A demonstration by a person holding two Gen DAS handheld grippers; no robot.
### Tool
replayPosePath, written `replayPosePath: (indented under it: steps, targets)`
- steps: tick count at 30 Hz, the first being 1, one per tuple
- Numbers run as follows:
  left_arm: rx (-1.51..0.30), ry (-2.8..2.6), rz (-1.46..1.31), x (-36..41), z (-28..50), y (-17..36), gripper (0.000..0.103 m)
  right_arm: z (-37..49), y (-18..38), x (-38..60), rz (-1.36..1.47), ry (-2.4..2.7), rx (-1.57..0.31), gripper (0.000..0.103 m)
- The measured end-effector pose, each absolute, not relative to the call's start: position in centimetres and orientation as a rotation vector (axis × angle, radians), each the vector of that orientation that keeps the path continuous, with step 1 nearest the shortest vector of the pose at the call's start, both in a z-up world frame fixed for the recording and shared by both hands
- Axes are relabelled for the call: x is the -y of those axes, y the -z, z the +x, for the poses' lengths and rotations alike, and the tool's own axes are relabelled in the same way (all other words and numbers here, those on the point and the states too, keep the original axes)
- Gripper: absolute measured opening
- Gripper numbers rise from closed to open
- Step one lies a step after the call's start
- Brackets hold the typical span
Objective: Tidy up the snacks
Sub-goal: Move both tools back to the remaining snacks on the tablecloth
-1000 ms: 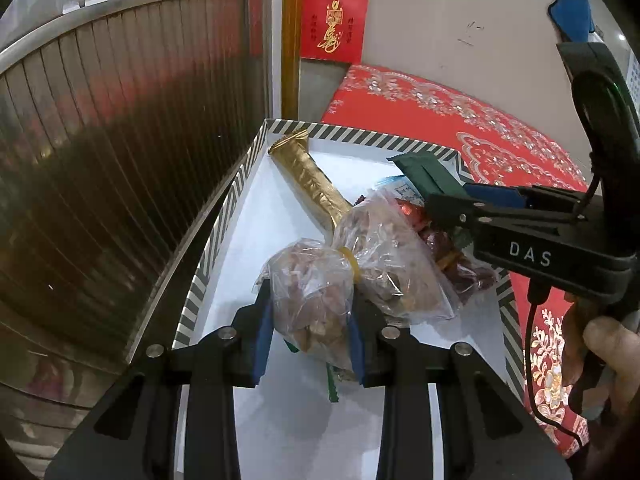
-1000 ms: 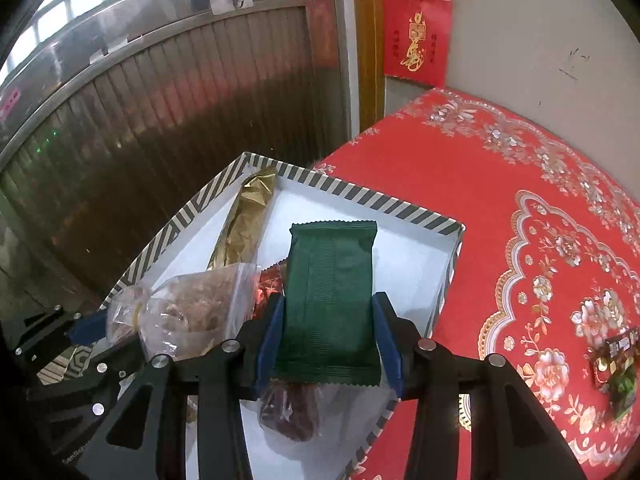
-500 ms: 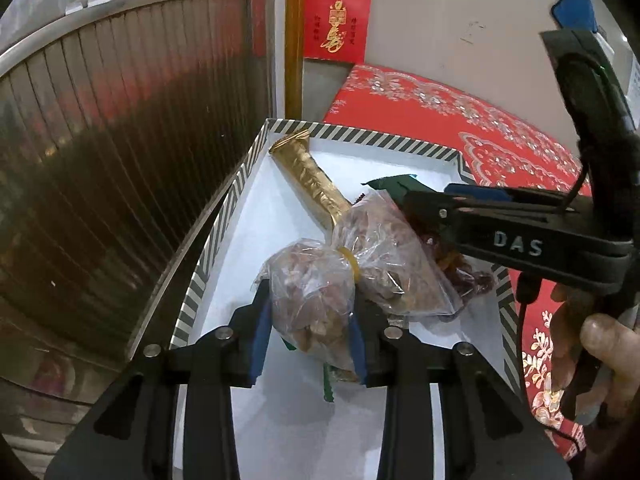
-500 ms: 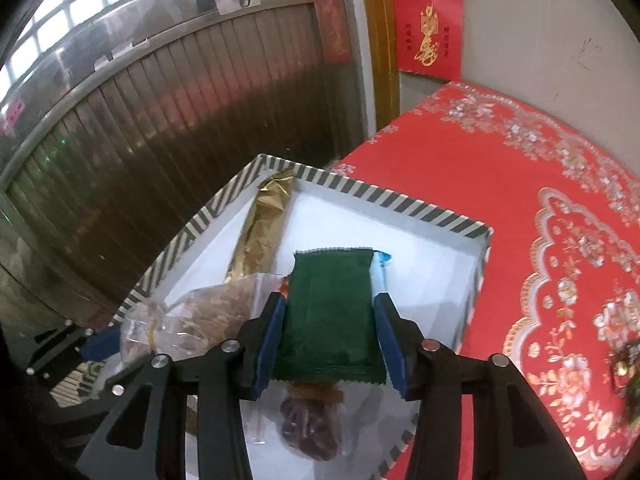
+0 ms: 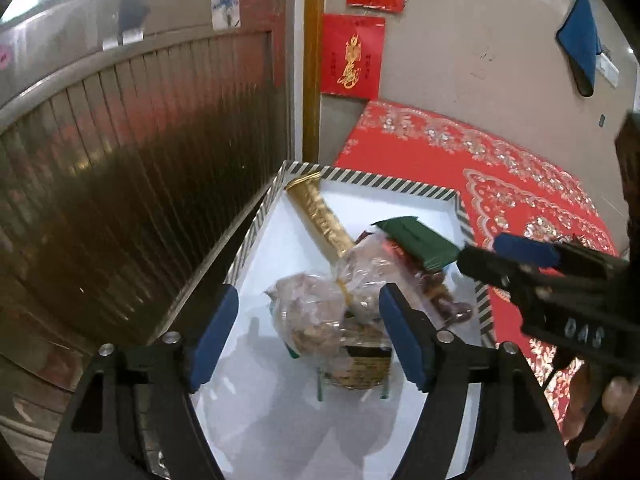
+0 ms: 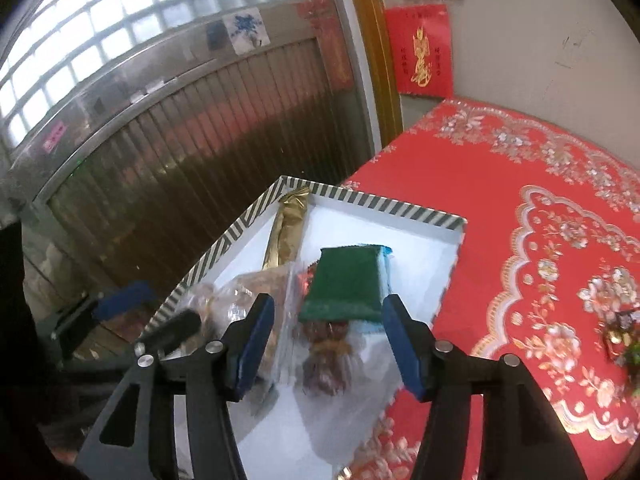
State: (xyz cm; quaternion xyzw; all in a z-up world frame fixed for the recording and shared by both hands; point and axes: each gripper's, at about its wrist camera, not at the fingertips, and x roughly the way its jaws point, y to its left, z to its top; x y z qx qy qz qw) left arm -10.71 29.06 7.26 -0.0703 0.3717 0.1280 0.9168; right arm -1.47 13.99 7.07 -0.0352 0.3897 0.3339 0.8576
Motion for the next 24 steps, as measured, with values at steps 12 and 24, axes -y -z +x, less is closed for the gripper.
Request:
replayPosePath:
  steps: [12, 24]
  targets:
    - [-0.781, -0.115, -0.112, -21.0, -8.6, -7.8, 0.075, -4.6, -7.8, -3.6, -0.001, -0.550, -0.757, 0.075]
    - [-0.820, 0.070, -0.043, -10.3, -5.6, -8.8, 0.075, -5.4, -6.6, 11.9, 0.080, -0.288, -0.778, 0.079]
